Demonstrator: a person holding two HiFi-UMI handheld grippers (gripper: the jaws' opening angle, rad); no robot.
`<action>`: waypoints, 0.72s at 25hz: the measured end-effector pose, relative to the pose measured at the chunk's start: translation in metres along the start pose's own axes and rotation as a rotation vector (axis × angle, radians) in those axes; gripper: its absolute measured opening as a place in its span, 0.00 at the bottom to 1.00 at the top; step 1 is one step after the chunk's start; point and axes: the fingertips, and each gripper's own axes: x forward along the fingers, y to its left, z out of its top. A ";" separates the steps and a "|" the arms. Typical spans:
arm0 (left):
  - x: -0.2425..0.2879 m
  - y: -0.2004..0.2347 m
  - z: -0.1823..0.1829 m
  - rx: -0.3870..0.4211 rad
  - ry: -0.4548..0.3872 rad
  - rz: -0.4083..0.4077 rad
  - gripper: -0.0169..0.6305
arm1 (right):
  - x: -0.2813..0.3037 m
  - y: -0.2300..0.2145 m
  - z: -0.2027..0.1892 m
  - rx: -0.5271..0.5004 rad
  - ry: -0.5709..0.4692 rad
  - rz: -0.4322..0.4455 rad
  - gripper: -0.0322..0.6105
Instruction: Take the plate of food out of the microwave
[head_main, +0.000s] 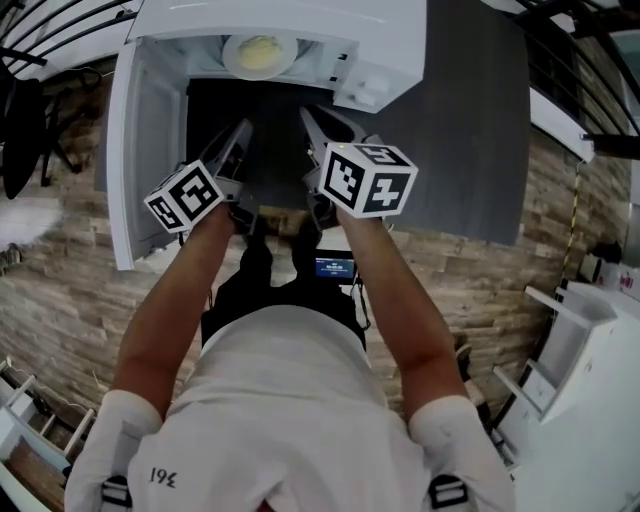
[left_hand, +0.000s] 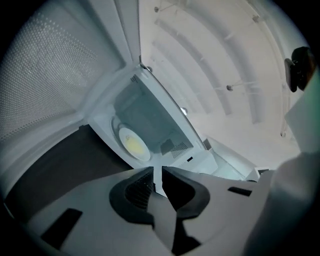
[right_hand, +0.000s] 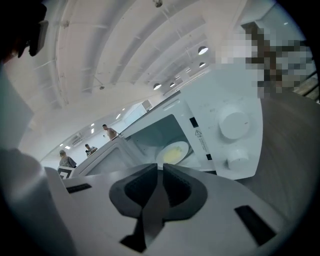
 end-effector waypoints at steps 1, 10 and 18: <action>0.003 0.004 0.002 -0.017 -0.003 0.003 0.08 | 0.006 0.000 -0.002 0.019 -0.006 -0.011 0.07; 0.029 0.050 0.015 -0.088 0.016 0.070 0.08 | 0.061 -0.018 -0.010 0.186 -0.047 -0.116 0.11; 0.054 0.084 0.031 -0.184 -0.019 0.126 0.08 | 0.104 -0.045 -0.013 0.295 -0.053 -0.170 0.17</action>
